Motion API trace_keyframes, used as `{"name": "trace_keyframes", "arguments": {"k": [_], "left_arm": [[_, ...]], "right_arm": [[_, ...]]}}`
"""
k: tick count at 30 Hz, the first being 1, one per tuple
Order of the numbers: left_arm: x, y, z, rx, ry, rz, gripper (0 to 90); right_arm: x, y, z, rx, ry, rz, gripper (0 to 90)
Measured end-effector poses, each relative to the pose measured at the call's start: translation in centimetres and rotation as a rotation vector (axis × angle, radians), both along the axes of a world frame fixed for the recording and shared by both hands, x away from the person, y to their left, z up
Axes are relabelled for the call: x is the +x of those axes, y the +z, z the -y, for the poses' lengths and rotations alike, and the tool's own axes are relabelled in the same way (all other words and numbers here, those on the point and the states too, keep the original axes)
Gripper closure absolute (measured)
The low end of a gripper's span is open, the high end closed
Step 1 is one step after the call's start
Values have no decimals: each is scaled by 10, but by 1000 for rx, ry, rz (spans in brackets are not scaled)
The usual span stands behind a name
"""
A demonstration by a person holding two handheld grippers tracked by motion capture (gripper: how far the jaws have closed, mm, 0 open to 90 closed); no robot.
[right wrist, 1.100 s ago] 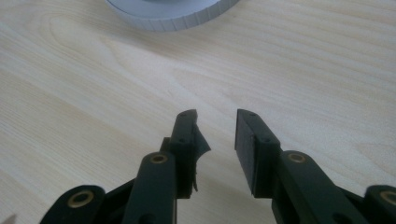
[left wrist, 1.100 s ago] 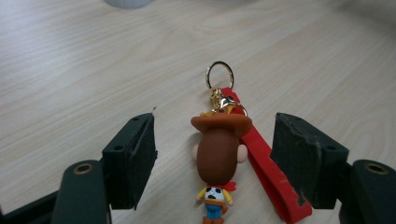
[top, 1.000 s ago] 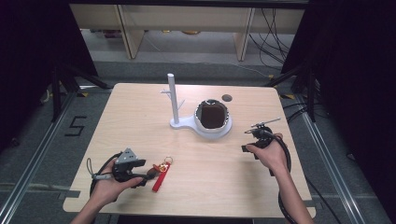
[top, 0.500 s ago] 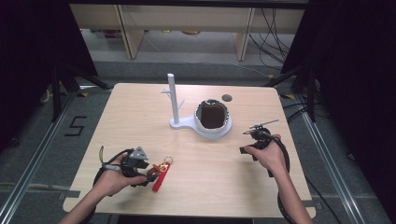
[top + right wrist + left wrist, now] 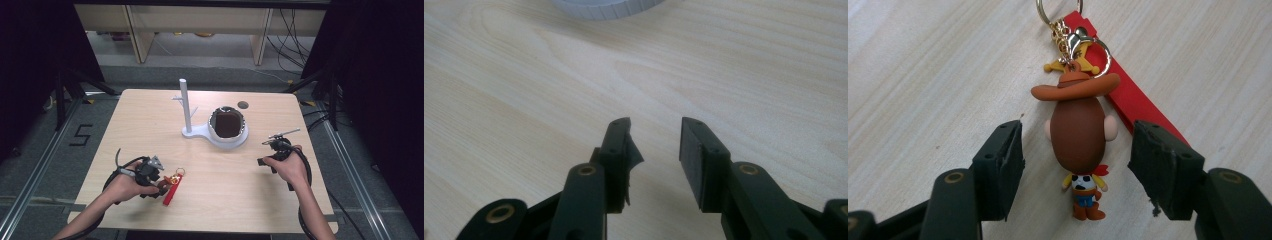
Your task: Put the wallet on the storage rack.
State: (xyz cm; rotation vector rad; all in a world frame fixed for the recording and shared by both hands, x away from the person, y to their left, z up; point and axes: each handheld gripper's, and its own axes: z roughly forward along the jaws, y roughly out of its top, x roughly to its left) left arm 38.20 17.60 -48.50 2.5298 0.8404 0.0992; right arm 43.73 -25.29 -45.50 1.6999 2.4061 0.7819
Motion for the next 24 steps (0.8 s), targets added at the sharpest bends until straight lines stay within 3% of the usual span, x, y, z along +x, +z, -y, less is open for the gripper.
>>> {"name": "trace_keyframes", "arguments": {"k": [4, 6, 11, 24], "left_arm": [[1, 1, 2, 39, -4, -17, 399], [5, 2, 1, 85, -53, -26, 405], [6, 2, 5, 110, -54, -46, 438], [13, 2, 12, 164, -63, -96, 502]], "right_arm": [[0, -1, 1, 9, 10, 10, 656], [0, -1, 1, 4, 11, 12, 657], [-1, -2, -1, 6, -10, -4, 656], [-1, -6, 3, 25, 22, 7, 656]]}}
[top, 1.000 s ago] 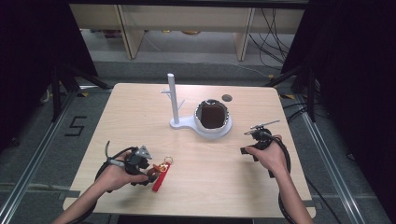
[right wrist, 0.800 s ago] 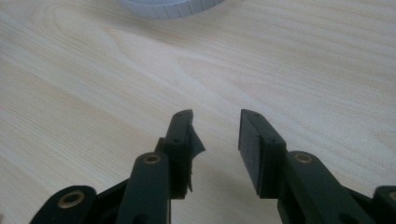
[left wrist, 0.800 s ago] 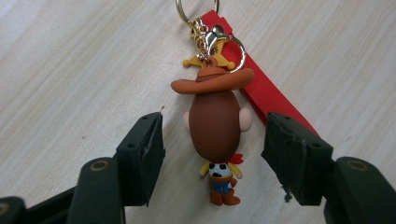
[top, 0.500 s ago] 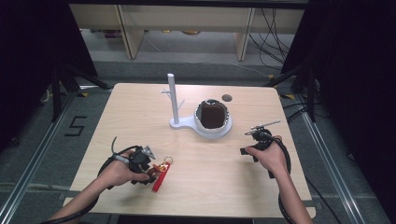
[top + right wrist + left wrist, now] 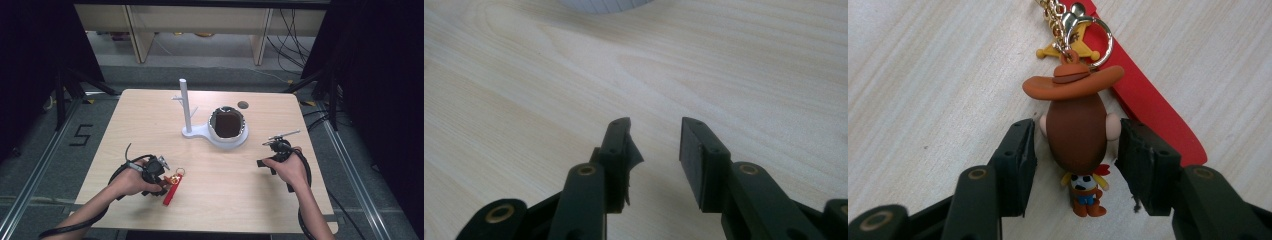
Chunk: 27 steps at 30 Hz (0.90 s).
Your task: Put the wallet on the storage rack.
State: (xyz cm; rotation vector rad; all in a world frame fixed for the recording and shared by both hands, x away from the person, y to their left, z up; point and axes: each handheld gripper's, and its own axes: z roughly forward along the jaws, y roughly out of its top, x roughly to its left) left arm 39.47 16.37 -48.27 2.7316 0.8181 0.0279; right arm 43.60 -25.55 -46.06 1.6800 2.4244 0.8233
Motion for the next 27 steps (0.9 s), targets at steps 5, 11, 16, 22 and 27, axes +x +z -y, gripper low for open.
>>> {"name": "trace_keyframes", "arguments": {"k": [5, 11, 16, 22, 27], "left_arm": [[0, 1, 4, 55, -29, 19, 602], [-5, 3, 8, 99, -61, 48, 664], [-8, 5, 7, 103, -64, 71, 666], [-9, 15, -2, 62, -31, 110, 667], [-10, 24, -7, 26, -2, 154, 667]], "right_arm": [[-1, 0, 0, 9, -6, -1, 655], [-2, -2, -1, 19, -15, -17, 655], [-2, -3, 0, 11, -14, -8, 653], [-1, -1, 2, 8, -4, 3, 653], [-1, 0, -1, 14, -13, 2, 653]]}}
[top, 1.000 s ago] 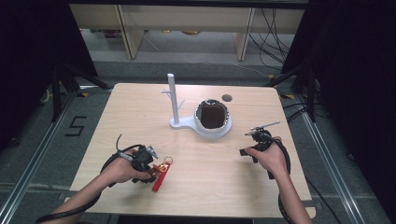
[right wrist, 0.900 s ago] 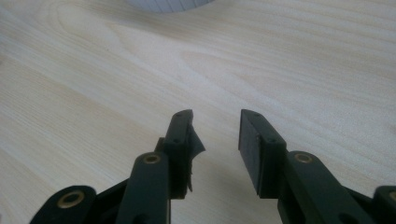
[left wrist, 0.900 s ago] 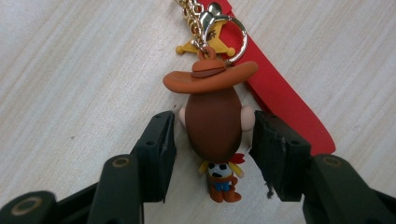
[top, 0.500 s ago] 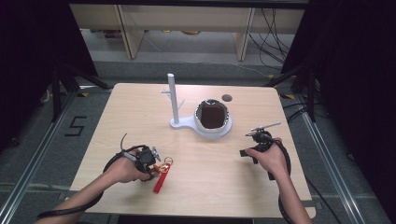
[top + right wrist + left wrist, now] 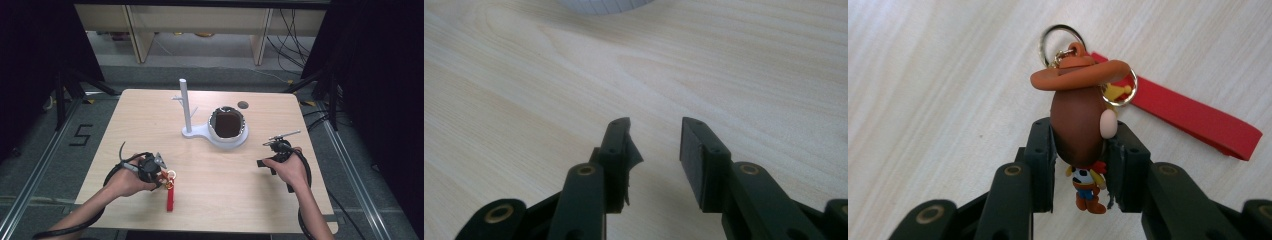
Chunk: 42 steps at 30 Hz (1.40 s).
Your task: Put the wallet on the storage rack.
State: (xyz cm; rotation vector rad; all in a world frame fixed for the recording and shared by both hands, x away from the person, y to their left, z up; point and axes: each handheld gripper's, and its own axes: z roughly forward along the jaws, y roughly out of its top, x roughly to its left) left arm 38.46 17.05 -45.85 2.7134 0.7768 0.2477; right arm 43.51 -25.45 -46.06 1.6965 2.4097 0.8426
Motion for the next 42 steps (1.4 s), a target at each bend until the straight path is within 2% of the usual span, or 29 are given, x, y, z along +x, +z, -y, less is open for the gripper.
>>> {"name": "trace_keyframes", "arguments": {"k": [1, 4, 8, 11, 12, 13, 14, 15, 19, 23, 24, 26, 29, 30, 33, 34, 37, 40, 42], "left_arm": [[1, 3, -1, 0, -14, 15, 667], [0, 7, -3, -17, 5, 27, 667], [2, 17, -7, -48, 20, 67, 668], [4, 23, -9, -65, 38, 85, 668], [3, 23, -9, -85, 56, 97, 668], [4, 27, -10, -73, 45, 101, 668], [4, 28, -9, -100, 70, 120, 668], [5, 30, -10, -107, 74, 125, 668], [8, 40, -13, -125, 88, 165, 668], [11, 50, -15, -135, 87, 201, 668], [12, 52, -15, -137, 86, 205, 668], [13, 55, -16, -143, 87, 215, 668], [15, 58, -16, -163, 104, 246, 668], [16, 61, -17, -164, 93, 259, 668], [18, 65, -18, -190, 90, 305, 669], [18, 65, -17, -217, 107, 319, 668], [21, 70, -18, -240, 117, 353, 668], [24, 74, -17, -268, 137, 366, 669], [27, 79, -18, -287, 142, 374, 668]], "right_arm": [[0, -1, 0, -5, 10, 6, 653], [-1, -2, -2, -3, 7, -1, 652], [-2, -4, -2, -2, 15, 0, 649], [-3, -5, -3, 15, -10, -21, 648], [-3, -5, -2, 11, -2, -12, 648], [-4, -5, -3, 19, -18, -25, 648], [-3, -6, -1, 3, 6, -3, 648], [-4, -5, -2, 6, -14, -23, 648], [-3, -7, 0, -1, 6, 7, 648], [-4, -7, -1, 6, -1, 1, 647], [-4, -8, -1, 1, 3, 14, 646], [-5, -8, -2, 3, 2, 3, 645], [-5, -8, -2, 7, 6, 6, 644], [-4, -9, -2, 7, 7, 9, 645], [-5, -8, -4, 17, -2, 5, 645], [-5, -8, -4, 19, -3, 15, 644], [-6, -9, -4, 18, -1, 16, 643], [-8, -9, -4, 26, -4, 22, 643], [-9, -10, -3, 21, 0, 43, 642]]}}
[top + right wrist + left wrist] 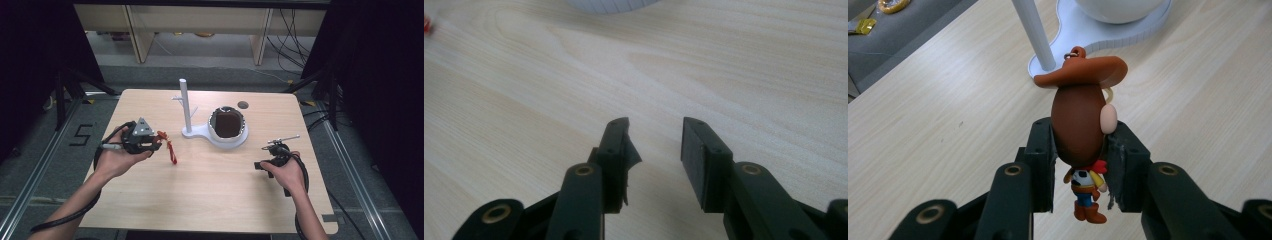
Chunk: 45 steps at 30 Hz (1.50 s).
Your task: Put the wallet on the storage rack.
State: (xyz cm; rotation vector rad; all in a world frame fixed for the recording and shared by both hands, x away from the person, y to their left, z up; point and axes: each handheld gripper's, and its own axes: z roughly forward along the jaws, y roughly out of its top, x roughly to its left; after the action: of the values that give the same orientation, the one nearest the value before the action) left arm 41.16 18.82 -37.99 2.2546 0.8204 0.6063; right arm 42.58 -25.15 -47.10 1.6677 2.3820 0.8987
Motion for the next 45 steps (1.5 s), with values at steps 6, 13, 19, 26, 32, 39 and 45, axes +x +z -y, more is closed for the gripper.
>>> {"name": "trace_keyframes", "arguments": {"k": [6, 13, 19, 26, 32, 39, 45], "left_arm": [[11, 12, -1, -37, 28, 35, 669], [25, 24, -4, -45, 51, 46, 668], [37, 34, -3, -52, 64, 64, 668], [47, 42, 0, -65, 83, 76, 668], [54, 46, 2, -68, 97, 81, 668], [59, 49, 2, -69, 120, 78, 669], [61, 53, 6, -88, 127, 90, 668]], "right_arm": [[-3, -2, -1, 11, -10, 14, 643], [-6, -6, -3, 44, -26, 18, 639], [-7, -9, -4, 38, -15, 25, 638], [-8, -8, -4, 49, -15, 16, 637], [-8, -7, -3, 44, -21, 16, 636], [-7, -5, -2, 24, -2, 16, 635], [-8, -6, -3, 44, -11, 9, 635]]}}
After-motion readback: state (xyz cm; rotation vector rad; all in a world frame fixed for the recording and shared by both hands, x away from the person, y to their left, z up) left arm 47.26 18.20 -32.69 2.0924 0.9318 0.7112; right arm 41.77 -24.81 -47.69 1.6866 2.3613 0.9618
